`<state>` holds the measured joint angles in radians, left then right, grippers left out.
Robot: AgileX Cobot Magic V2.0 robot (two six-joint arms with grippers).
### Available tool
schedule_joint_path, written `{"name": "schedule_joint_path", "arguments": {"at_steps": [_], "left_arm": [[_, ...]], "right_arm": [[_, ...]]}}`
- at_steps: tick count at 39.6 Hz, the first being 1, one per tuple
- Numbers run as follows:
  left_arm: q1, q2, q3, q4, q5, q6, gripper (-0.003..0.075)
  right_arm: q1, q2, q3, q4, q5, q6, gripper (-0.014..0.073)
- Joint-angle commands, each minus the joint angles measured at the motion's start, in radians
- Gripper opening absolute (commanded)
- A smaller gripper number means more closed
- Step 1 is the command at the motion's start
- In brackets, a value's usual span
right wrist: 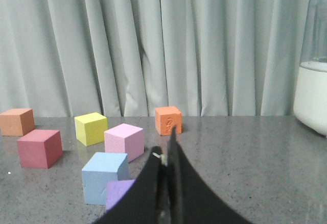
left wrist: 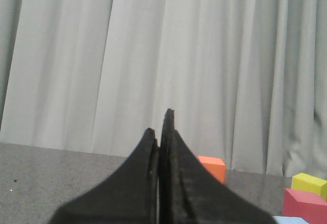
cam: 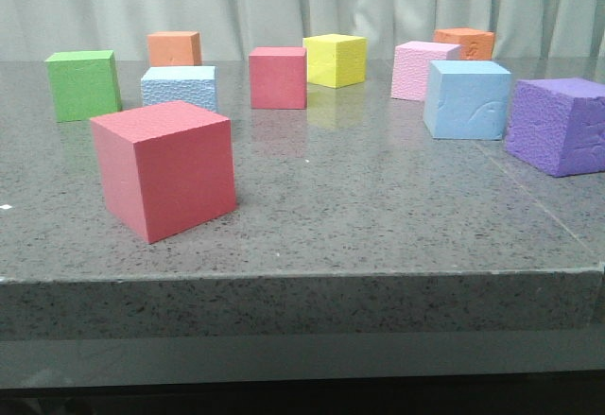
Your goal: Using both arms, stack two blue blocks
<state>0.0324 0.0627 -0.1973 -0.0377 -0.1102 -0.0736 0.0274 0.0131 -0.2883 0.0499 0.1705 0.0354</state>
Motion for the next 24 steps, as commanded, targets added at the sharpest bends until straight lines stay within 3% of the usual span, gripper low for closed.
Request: {"name": "schedule_joint_path", "arguments": {"at_steps": [1,14,18,24], "left_arm": [[0.001,0.108,-0.133,0.080,0.028,0.002,-0.0020],[0.001,0.475,-0.483,0.088,0.427,0.002,-0.0020],[0.001,0.539,-0.549,0.088,0.503,0.002,-0.0020],[0.001,0.566,-0.571,0.088,0.490,0.002,-0.0020]], "right_arm": [[-0.007,0.095,-0.133,-0.005,0.016,-0.009,-0.0067],[-0.007,0.501,-0.571,-0.005,0.458,-0.009,-0.0067],[-0.007,0.572,-0.633,-0.004,0.484,-0.009,-0.0067],[-0.007,0.611,-0.648,-0.004,0.446,-0.009,-0.0067]]}}
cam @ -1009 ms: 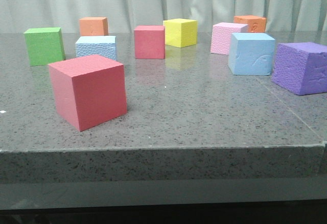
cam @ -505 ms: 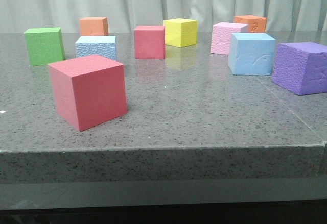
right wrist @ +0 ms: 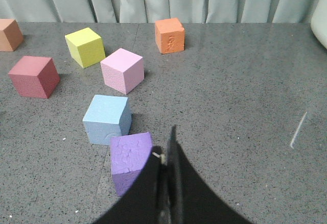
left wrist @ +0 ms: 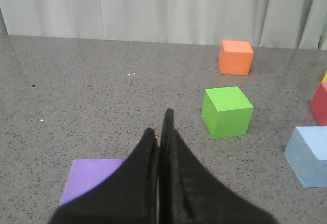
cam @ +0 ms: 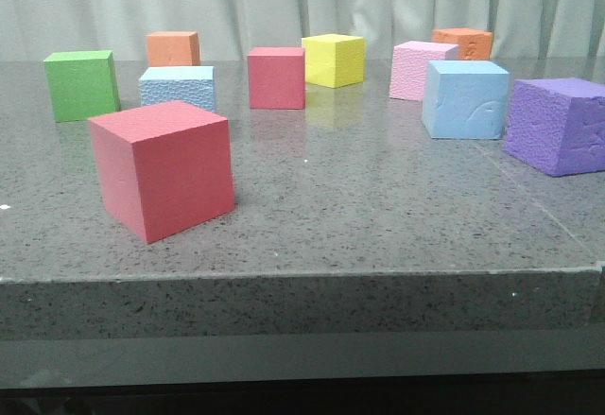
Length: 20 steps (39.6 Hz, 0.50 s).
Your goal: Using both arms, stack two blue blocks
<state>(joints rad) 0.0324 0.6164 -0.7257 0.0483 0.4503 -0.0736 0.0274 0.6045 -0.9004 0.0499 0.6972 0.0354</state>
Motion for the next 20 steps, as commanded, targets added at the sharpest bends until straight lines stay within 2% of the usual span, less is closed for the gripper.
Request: {"name": "schedule_joint_path", "arguments": {"at_steps": [1,16,20], "left_arm": [[0.001,0.012,-0.042,0.000,-0.073,0.002,-0.0020],[0.001,0.012,-0.042,-0.002,-0.104,0.002,-0.0020],[0.001,0.012,-0.042,-0.002,-0.129,0.002,0.0006]], "right_arm": [[-0.007,0.020,-0.035,-0.004,-0.085,-0.009,-0.0067],[-0.007,0.020,-0.035,-0.004,-0.124,-0.009,-0.0063],[-0.007,0.020,-0.035,-0.004,-0.143,-0.009,0.0011]]}}
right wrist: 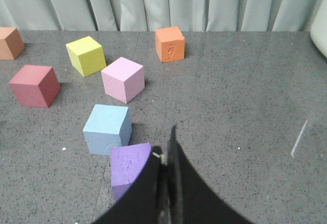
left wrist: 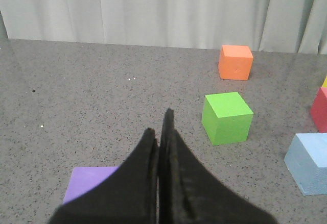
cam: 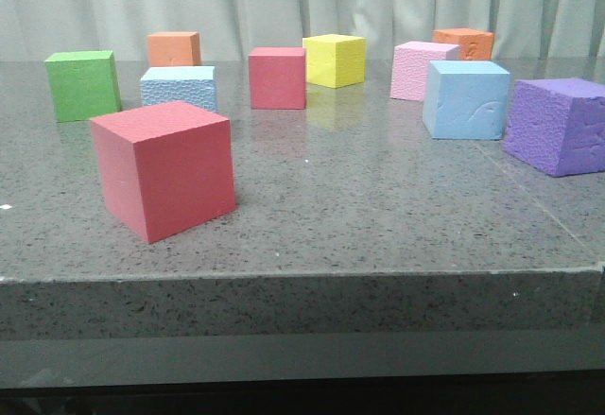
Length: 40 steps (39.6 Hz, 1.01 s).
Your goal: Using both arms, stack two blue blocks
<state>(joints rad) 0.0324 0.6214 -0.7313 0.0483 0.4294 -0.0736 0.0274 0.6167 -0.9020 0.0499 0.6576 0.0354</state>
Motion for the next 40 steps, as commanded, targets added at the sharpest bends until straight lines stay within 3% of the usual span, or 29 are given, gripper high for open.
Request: {"name": "schedule_joint_path", "arguments": {"at_steps": [1,3,6,11,13,23,30,40], "left_arm": [[0.001,0.007,-0.037,-0.002,-0.113,0.002,0.0033],[0.001,0.007,-0.037,-0.002,-0.125,0.002,0.0102],[0.001,0.007,-0.037,-0.002,-0.135,0.002,0.0276],[0.001,0.007,-0.037,-0.002,-0.137,0.002,0.0651],[0.001,0.007,-0.037,-0.002,-0.138,0.002,0.0708],[0.001,0.007,-0.037,-0.002,-0.138,0.002,0.0601],[0.001,0.007,-0.037,-0.002,-0.138,0.002,0.0547],[0.001,0.007,-0.037,-0.002,-0.139,0.002,0.0544]], "right_arm": [[-0.007,0.008,-0.034,-0.005,-0.106,-0.009,0.0052],[-0.007,0.008,-0.034,-0.005,-0.115,-0.009,0.0154],[-0.007,0.008,-0.034,-0.005,-0.125,-0.009,0.0314],[-0.007,0.008,-0.032,-0.005,-0.128,-0.009,0.0640],[-0.007,0.011,-0.032,-0.005,-0.128,-0.009,0.0658],[-0.007,0.068,-0.034,0.000,-0.167,-0.009,0.0645],[-0.006,0.212,-0.091,0.011,-0.172,-0.009,0.0645],[0.038,0.450,-0.214,0.070,-0.144,-0.009,0.0646]]}}
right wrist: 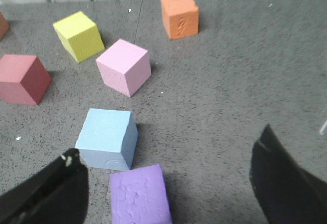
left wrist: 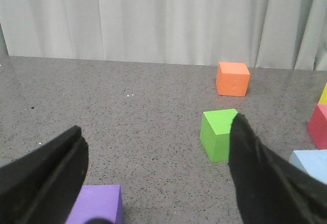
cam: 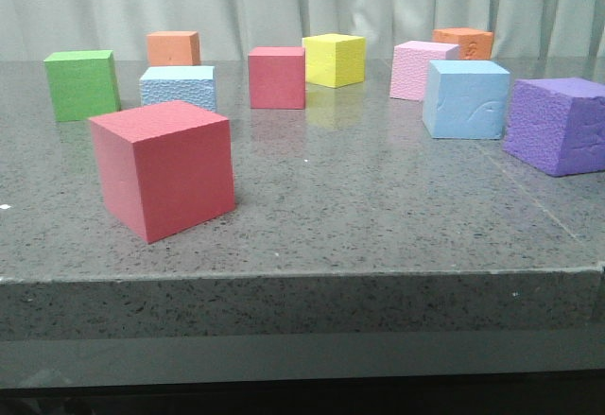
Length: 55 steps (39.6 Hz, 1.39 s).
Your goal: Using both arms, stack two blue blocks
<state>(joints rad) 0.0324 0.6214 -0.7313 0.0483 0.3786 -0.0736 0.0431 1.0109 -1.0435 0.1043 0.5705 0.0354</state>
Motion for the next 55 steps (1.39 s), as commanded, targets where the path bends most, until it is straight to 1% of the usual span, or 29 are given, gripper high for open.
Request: {"name": "schedule_joint_path", "arguments": {"at_steps": [1,4,10,19,23,29,40,42,44,48,50,52,55], "left_arm": [[0.001,0.007,-0.037,-0.002,-0.088,0.002,0.0544],[0.001,0.007,-0.037,-0.002,-0.090,0.002,0.0544],[0.001,0.007,-0.037,0.008,-0.090,0.002,0.0549],[0.001,0.007,-0.037,0.008,-0.090,0.002,0.0557],[0.001,0.007,-0.037,0.008,-0.090,0.002,0.0557],[0.001,0.007,-0.037,0.008,-0.090,0.002,0.0557],[0.001,0.007,-0.037,0.008,-0.101,0.002,0.0557],[0.001,0.007,-0.037,0.008,-0.106,0.002,0.0557],[0.001,0.007,-0.037,0.008,-0.107,0.002,0.0557],[0.001,0.007,-0.037,0.008,-0.109,0.002,0.0557],[0.001,0.007,-0.037,0.008,-0.109,0.002,0.0557],[0.001,0.007,-0.037,0.008,-0.109,0.002,0.0557],[0.001,0.007,-0.037,0.008,-0.109,0.002,0.0557]], "right_arm": [[0.035,0.092,-0.099,0.015,-0.044,-0.009,0.0646],[0.072,0.167,-0.158,0.015,-0.001,-0.007,0.0646],[0.142,0.341,-0.317,-0.007,0.119,0.064,0.0646],[0.212,0.576,-0.539,-0.124,0.269,0.213,0.0646],[0.222,0.663,-0.613,-0.153,0.326,0.253,0.0646],[0.222,0.755,-0.668,-0.153,0.371,0.278,0.0646],[0.222,0.822,-0.668,-0.123,0.377,0.280,0.0637],[0.222,0.822,-0.668,-0.122,0.379,0.280,0.0608],[0.222,0.821,-0.668,-0.122,0.384,0.280,0.0545],[0.222,0.820,-0.668,-0.122,0.387,0.280,0.0360],[0.222,0.820,-0.668,-0.121,0.387,0.280,0.0295],[0.222,0.818,-0.672,-0.115,0.387,0.280,0.0260],[0.222,0.818,-0.689,-0.093,0.402,0.280,0.0260]]}}
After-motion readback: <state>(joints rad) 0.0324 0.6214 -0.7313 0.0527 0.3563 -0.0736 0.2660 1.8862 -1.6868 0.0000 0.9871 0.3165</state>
